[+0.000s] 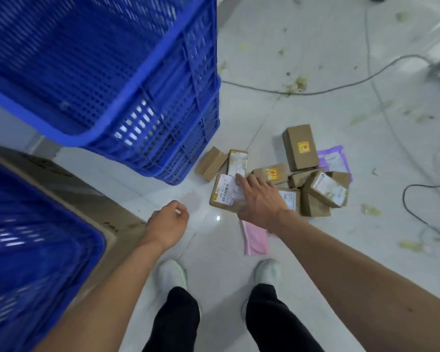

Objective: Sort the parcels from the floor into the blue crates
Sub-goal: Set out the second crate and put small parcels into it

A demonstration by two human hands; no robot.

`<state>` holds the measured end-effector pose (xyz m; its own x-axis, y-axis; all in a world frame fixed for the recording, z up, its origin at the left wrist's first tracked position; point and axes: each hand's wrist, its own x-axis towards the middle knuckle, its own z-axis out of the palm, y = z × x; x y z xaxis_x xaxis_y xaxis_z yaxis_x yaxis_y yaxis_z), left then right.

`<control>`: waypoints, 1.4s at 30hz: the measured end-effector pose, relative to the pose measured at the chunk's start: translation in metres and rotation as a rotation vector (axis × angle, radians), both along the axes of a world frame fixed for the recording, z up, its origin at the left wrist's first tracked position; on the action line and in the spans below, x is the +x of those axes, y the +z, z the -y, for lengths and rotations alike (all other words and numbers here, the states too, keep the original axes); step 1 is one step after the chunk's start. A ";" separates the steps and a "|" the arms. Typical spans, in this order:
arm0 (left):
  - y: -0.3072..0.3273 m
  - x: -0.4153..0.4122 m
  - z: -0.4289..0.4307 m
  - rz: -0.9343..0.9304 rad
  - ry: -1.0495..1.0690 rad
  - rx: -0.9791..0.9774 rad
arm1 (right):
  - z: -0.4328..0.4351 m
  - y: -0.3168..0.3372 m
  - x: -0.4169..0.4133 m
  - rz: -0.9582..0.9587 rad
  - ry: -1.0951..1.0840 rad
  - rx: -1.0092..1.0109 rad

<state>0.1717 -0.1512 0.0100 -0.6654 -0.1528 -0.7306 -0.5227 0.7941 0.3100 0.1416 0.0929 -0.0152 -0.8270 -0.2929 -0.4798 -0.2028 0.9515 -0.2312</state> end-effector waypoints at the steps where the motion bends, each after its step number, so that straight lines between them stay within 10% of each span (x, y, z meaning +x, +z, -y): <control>1: 0.033 0.003 -0.005 0.003 0.014 0.015 | -0.003 0.035 0.002 0.003 -0.002 -0.001; 17: 0.357 0.001 0.036 -0.342 0.270 0.097 | 0.051 0.366 -0.034 -0.154 0.084 -0.152; 42: 0.247 -0.216 0.231 -0.643 0.018 -0.117 | 0.241 0.277 -0.271 -0.156 0.341 0.030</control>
<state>-0.0448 -0.3827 0.2571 -0.9608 -0.2222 -0.1658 -0.2753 0.8344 0.4775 -0.1292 -0.1477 0.2618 -0.7481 -0.5520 -0.3683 -0.5399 0.8290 -0.1456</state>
